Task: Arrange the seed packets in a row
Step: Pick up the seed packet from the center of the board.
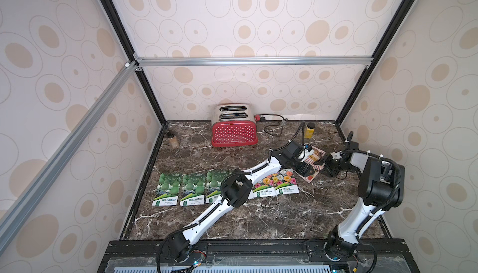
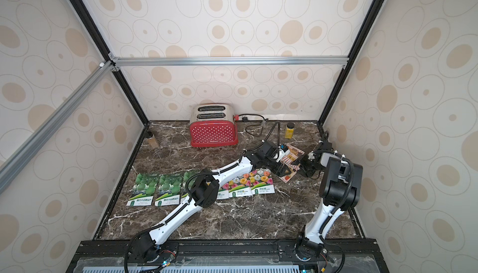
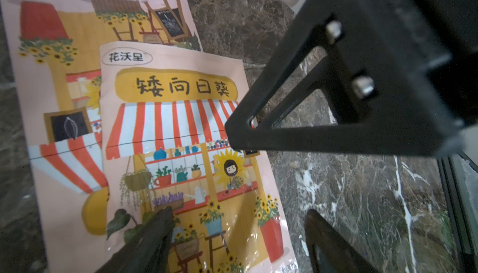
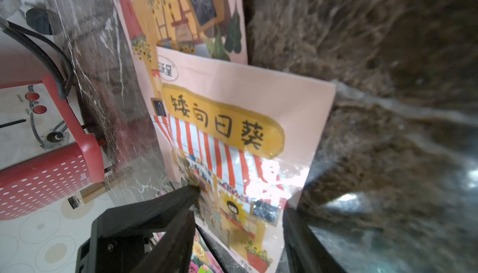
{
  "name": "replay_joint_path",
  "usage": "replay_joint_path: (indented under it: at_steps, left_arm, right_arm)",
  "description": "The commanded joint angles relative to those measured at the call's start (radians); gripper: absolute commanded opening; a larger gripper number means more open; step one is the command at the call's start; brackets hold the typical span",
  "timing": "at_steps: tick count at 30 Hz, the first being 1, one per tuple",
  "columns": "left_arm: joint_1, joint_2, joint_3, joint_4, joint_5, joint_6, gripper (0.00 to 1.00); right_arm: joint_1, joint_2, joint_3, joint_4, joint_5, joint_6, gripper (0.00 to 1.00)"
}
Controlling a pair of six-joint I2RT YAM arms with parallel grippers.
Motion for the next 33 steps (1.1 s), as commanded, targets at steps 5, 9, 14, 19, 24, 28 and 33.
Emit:
replay_joint_path:
  at_steps: [5, 9, 14, 19, 24, 28, 33]
  left_arm:
    - [-0.006, 0.077, 0.046, -0.031, 0.034, -0.032, 0.82]
    - [-0.005, 0.079, 0.040, -0.028, 0.035, -0.035, 0.82]
    - [-0.005, 0.079, 0.040, -0.024, 0.036, -0.042, 0.82]
    - [-0.005, 0.067, 0.022, -0.022, 0.031, -0.037, 0.83]
    - [-0.006, 0.078, 0.034, -0.013, 0.036, -0.051, 0.83]
    - [-0.006, 0.080, 0.033, -0.011, 0.042, -0.056, 0.83]
    - [-0.006, 0.091, 0.044, -0.002, 0.054, -0.070, 0.83]
  right_arm:
    - [0.009, -0.065, -0.044, -0.144, 0.056, -0.063, 0.59]
    - [-0.014, -0.146, -0.128, -0.133, 0.094, -0.064, 0.60]
    - [-0.035, -0.114, -0.151, -0.085, 0.062, -0.056, 0.60]
    - [-0.034, -0.060, -0.122, -0.029, 0.022, -0.036, 0.60]
    - [-0.025, 0.004, -0.096, 0.030, -0.029, -0.017, 0.58]
    - [-0.010, 0.042, -0.070, 0.066, -0.057, -0.006, 0.55]
    - [-0.008, 0.048, -0.065, 0.114, -0.094, 0.005, 0.49]
